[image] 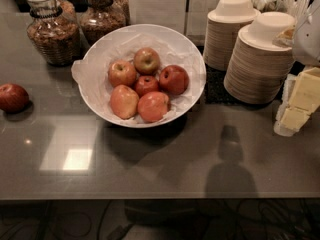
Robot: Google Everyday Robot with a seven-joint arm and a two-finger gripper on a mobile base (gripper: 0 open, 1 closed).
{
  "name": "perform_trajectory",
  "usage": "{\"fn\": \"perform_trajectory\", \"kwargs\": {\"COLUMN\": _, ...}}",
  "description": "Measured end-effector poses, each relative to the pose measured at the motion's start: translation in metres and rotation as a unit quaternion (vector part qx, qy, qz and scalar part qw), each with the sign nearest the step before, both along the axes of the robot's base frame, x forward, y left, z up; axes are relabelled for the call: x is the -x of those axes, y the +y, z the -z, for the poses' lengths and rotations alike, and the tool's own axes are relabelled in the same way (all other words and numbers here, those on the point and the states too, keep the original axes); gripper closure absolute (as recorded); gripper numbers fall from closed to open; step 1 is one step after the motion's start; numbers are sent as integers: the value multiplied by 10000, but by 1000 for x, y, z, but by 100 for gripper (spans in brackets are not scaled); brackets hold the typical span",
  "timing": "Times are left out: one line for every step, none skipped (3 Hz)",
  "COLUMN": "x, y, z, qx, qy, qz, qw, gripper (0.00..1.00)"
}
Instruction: Pick apple from white bowl
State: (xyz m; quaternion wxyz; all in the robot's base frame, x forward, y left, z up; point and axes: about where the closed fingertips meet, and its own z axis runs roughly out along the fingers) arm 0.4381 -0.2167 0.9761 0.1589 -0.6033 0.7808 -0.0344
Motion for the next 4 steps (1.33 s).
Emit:
{"fn": "perform_trajectory", "kwargs": {"x": 0, "y": 0, "z": 0, "qx": 0, "qy": 0, "qz": 0, "qw": 10000, "gripper": 0}}
{"fn": "perform_trajectory", "kwargs": {"x": -4, "y": 5, "z": -5, "qx": -31, "qy": -135, "qz": -51, "qw": 9999, "gripper": 0}}
{"fn": "perform_trajectory", "kwargs": {"x": -4, "y": 18, "z": -4, "qx": 266, "qy": -189, "qz": -367, "qw": 9988, "gripper": 0}}
{"fn": "perform_trajectory", "kwargs": {"x": -4, "y": 17, "z": -4, "qx": 274, "qy": -198, "qz": -364, "qw": 9988, "gripper": 0}}
